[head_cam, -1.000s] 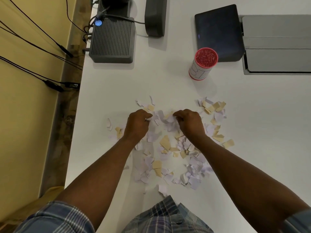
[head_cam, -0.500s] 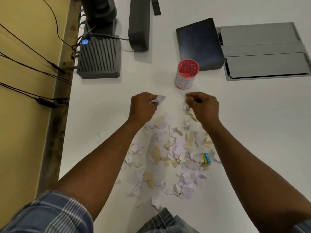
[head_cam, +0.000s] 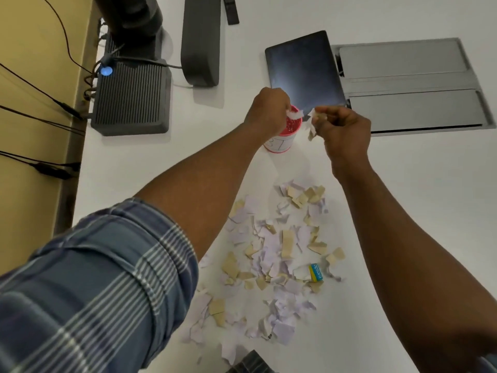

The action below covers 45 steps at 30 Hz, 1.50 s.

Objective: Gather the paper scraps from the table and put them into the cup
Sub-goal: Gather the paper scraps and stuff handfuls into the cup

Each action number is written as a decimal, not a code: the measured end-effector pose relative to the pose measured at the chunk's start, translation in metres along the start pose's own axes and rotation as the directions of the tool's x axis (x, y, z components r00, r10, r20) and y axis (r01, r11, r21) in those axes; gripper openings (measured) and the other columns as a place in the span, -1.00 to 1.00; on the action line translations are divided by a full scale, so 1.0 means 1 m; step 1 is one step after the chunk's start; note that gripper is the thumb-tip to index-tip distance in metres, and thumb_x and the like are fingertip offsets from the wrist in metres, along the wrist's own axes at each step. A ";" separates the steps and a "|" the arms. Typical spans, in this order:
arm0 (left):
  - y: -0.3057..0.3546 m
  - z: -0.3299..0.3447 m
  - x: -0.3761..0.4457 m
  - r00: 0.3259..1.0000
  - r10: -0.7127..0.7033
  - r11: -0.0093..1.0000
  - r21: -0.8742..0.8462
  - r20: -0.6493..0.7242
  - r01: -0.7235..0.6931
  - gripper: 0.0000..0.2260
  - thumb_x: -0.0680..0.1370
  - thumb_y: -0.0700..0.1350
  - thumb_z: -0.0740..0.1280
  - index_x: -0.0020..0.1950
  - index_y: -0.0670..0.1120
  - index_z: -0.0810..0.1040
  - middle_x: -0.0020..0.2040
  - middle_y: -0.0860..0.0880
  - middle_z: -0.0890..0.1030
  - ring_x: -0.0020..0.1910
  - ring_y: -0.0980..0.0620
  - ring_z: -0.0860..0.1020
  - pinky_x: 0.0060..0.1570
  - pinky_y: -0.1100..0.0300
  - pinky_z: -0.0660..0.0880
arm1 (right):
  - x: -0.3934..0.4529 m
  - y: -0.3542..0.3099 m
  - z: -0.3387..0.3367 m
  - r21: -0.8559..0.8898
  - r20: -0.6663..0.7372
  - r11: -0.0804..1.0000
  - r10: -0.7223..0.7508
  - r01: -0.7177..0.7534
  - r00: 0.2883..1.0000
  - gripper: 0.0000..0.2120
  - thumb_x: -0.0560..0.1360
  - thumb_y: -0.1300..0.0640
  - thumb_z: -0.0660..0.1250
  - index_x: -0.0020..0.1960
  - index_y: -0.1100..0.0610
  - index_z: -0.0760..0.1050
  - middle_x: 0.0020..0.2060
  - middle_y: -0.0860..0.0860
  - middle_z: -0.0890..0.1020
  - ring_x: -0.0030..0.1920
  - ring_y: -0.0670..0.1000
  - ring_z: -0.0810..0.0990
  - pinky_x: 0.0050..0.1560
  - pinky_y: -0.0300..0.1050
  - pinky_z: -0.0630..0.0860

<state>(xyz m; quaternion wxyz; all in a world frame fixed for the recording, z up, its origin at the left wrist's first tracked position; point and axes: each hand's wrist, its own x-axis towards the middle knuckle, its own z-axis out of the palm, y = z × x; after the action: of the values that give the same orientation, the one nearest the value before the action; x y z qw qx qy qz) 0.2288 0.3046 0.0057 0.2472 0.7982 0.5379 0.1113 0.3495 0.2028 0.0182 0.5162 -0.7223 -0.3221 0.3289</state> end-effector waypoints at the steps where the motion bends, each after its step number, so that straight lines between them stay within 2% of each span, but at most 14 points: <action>1: 0.000 0.004 0.003 0.999 -0.005 0.999 0.041 0.039 0.003 -0.77 0.47 -0.15 0.37 0.11 -0.16 0.60 0.06 -0.15 0.62 0.07 -0.13 0.56 0.01 0.15 0.48 | 0.002 0.001 0.001 -0.005 -0.008 1.000 0.003 -0.003 1.000 -0.86 0.43 0.23 0.43 -0.01 0.12 0.66 -0.26 -0.05 0.70 -0.25 -0.08 0.67 -0.06 -0.14 0.64; 6: 0.000 0.007 0.013 0.999 0.005 0.997 0.073 0.041 -0.008 -0.63 0.38 -0.06 0.50 0.14 -0.13 0.58 0.08 -0.10 0.62 0.07 -0.08 0.56 -0.05 0.22 0.43 | 0.009 0.007 0.009 -0.029 -0.023 1.000 0.006 -0.006 1.000 -0.86 0.43 0.21 0.43 -0.02 0.10 0.66 -0.27 -0.08 0.69 -0.23 -0.07 0.68 -0.04 -0.11 0.64; 11: -0.007 -0.006 0.006 0.998 0.039 0.999 0.010 0.039 -0.039 -0.75 0.40 -0.13 0.47 0.06 -0.12 0.63 0.02 -0.09 0.65 -0.01 -0.04 0.57 -0.13 0.26 0.40 | 0.019 0.006 0.023 -0.026 -0.042 1.000 -0.003 0.002 0.999 -0.87 0.44 0.19 0.43 -0.01 0.08 0.65 -0.22 -0.12 0.69 -0.20 -0.10 0.68 0.00 -0.10 0.63; 16: -0.029 -0.021 -0.022 0.987 -0.058 0.983 -0.181 -0.151 0.031 -0.76 0.46 -0.24 0.40 0.12 -0.09 0.62 0.05 -0.05 0.66 -0.04 0.04 0.61 -0.04 0.28 0.49 | 0.031 0.001 0.043 -0.163 0.015 0.978 -0.129 0.130 0.992 -0.85 0.48 0.13 0.39 0.03 0.09 0.64 -0.13 -0.08 0.68 -0.14 -0.13 0.66 -0.03 -0.22 0.61; 18: -0.050 -0.023 -0.045 0.977 -0.081 0.977 -0.207 -0.195 0.039 -0.76 0.48 -0.20 0.39 0.14 -0.08 0.61 0.06 -0.03 0.67 -0.04 0.08 0.61 -0.02 0.31 0.49 | 0.030 0.001 0.050 -0.301 0.092 0.912 -0.262 0.278 0.961 -0.82 0.51 0.13 0.32 0.05 0.12 0.64 -0.09 -0.03 0.69 -0.12 -0.12 0.64 -0.05 -0.29 0.58; 20: -0.075 -0.022 -0.073 0.976 -0.104 0.976 -0.206 -0.189 0.064 -0.79 0.50 -0.16 0.37 0.13 -0.07 0.61 0.03 -0.03 0.67 -0.07 0.06 0.62 0.02 0.24 0.55 | 0.030 0.002 0.054 -0.421 0.214 0.819 -0.328 0.390 0.920 -0.78 0.53 0.15 0.26 0.07 0.15 0.64 -0.03 0.05 0.70 -0.05 -0.03 0.65 -0.01 -0.21 0.59; 24: -0.117 -0.012 -0.128 0.977 -0.156 0.979 -0.153 -0.144 0.134 -0.80 0.51 -0.13 0.33 0.11 -0.09 0.62 0.04 -0.08 0.67 -0.04 -0.03 0.63 0.04 0.03 0.58 | 0.030 0.006 0.057 -0.617 0.432 0.614 -0.258 0.492 0.864 -0.76 0.54 0.10 0.24 0.10 0.16 0.61 0.01 0.14 0.67 0.05 0.18 0.59 0.06 0.05 0.57; 26: -0.130 -0.005 -0.150 0.979 -0.164 0.981 -0.123 -0.124 0.149 -0.80 0.51 -0.12 0.34 0.11 -0.09 0.62 0.06 -0.08 0.66 0.01 -0.07 0.62 0.06 0.01 0.56 | 0.029 0.004 0.058 -0.640 0.463 0.584 -0.225 0.499 0.857 -0.74 0.55 0.09 0.21 0.10 0.12 0.61 0.00 0.16 0.67 0.09 0.22 0.55 0.04 0.12 0.56; 30: -0.147 0.006 -0.184 0.979 -0.179 0.981 -0.095 -0.096 0.170 -0.79 0.52 -0.09 0.33 0.15 -0.06 0.59 0.14 -0.06 0.63 0.14 -0.07 0.56 0.15 0.05 0.50 | 0.017 0.007 0.054 -0.614 0.336 0.607 -0.376 0.504 0.864 -0.73 0.54 0.03 0.22 0.11 0.11 0.60 0.02 0.11 0.66 0.12 0.13 0.49 0.05 -0.05 0.49; 32: -0.154 0.013 -0.200 0.983 -0.159 0.986 -0.070 -0.091 0.153 -0.72 0.54 -0.05 0.31 0.23 -0.08 0.53 0.24 -0.07 0.57 0.24 -0.08 0.49 0.22 0.02 0.46 | -0.003 0.015 0.048 -0.578 0.217 0.639 -0.480 0.508 0.850 -0.73 0.54 0.00 0.24 0.12 0.12 0.56 0.04 0.10 0.62 0.10 0.11 0.48 0.03 -0.11 0.42; 34: -0.162 0.019 -0.215 0.986 -0.149 0.989 0.008 -0.077 0.150 -0.61 0.54 0.02 0.30 0.33 -0.10 0.45 0.37 -0.10 0.45 0.37 -0.10 0.37 0.32 -0.01 0.37 | -0.027 0.031 0.043 -0.548 0.193 0.650 -0.515 0.527 0.835 -0.75 0.54 -0.01 0.24 0.12 0.11 0.53 0.04 0.09 0.60 0.06 0.08 0.50 -0.01 -0.14 0.41; 39: -0.171 0.033 -0.239 0.968 -0.237 0.959 0.180 0.077 0.220 -0.36 0.50 0.29 0.17 0.51 0.07 0.14 0.56 -0.14 0.02 0.53 -0.20 -0.01 0.46 -0.10 0.06 | -0.069 0.084 0.026 -0.587 0.279 0.699 -0.300 0.409 0.912 -0.69 0.53 -0.02 0.28 0.20 0.11 0.52 0.17 0.09 0.58 0.16 0.11 0.50 0.14 -0.06 0.40; 42: -0.167 0.041 -0.240 0.951 -0.276 0.955 0.153 0.139 0.255 -0.23 0.44 0.40 0.12 0.53 0.08 -0.01 0.57 -0.12 -0.08 0.54 -0.17 -0.09 0.48 -0.11 0.02 | -0.076 0.108 0.005 -0.753 0.237 0.591 -0.169 0.291 0.957 -0.53 0.51 -0.13 0.28 0.33 0.09 0.40 0.34 0.13 0.45 0.33 0.18 0.37 0.29 0.11 0.35; 45: -0.160 0.046 -0.234 0.943 -0.299 0.950 0.143 0.148 0.279 -0.11 0.37 0.47 0.12 0.53 0.06 -0.11 0.57 -0.12 -0.15 0.53 -0.19 -0.08 0.45 -0.13 0.08 | -0.073 0.123 -0.016 -0.874 0.252 0.416 -0.051 0.250 0.966 -0.35 0.46 -0.29 0.23 0.42 0.04 0.23 0.43 0.17 0.28 0.39 0.23 0.26 0.29 0.20 0.32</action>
<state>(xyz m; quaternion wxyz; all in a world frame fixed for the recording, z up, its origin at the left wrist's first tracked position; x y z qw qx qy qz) 0.0272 0.1260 -0.0950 0.2567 0.7303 0.6325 -0.0262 0.3352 0.1035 -0.0849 0.0464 -0.8194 -0.5576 0.1243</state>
